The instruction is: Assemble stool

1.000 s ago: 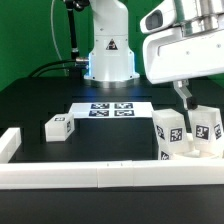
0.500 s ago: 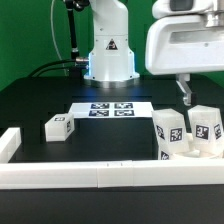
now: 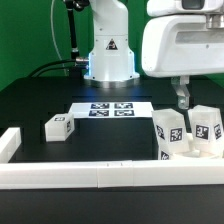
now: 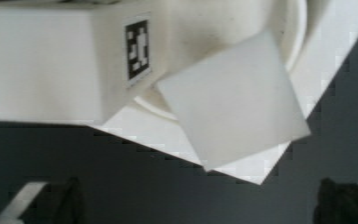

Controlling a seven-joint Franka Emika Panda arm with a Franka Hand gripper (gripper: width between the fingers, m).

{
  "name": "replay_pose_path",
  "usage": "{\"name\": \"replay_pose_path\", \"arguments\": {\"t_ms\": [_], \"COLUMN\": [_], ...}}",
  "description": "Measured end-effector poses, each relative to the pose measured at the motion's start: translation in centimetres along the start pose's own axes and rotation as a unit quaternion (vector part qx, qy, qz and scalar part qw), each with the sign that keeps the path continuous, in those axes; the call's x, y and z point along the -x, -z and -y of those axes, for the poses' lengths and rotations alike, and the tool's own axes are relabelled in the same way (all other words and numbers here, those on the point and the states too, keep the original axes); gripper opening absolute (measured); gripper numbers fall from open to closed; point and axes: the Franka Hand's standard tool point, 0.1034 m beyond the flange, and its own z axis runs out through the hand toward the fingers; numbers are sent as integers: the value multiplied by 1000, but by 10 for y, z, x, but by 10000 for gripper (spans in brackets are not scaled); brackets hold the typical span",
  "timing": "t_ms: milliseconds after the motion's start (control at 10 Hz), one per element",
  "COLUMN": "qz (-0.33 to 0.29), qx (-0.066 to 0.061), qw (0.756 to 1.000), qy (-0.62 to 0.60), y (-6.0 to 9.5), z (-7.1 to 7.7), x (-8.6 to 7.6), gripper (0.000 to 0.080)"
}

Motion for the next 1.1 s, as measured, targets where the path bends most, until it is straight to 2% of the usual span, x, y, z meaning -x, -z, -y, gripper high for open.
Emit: {"name": "replay_pose_path", "arguments": {"t_ms": [100, 300, 600, 700, 800, 900, 1000, 1100], "qz": [7, 30, 34, 34, 35, 35, 35, 36], "qx": [3, -9, -12, -12, -11, -11, -10, -9], "qw": [999, 998, 998, 998, 999, 999, 999, 997], "qy": [33, 57, 49, 48, 30, 13, -24, -68], "y": [-3, -17, -24, -24, -24, -24, -25, -25], "z": [1, 20, 28, 27, 27, 27, 27, 27], "x": [2, 8, 10, 10, 10, 10, 10, 10], "gripper": [649, 649, 649, 562, 402, 402, 335, 335]}}
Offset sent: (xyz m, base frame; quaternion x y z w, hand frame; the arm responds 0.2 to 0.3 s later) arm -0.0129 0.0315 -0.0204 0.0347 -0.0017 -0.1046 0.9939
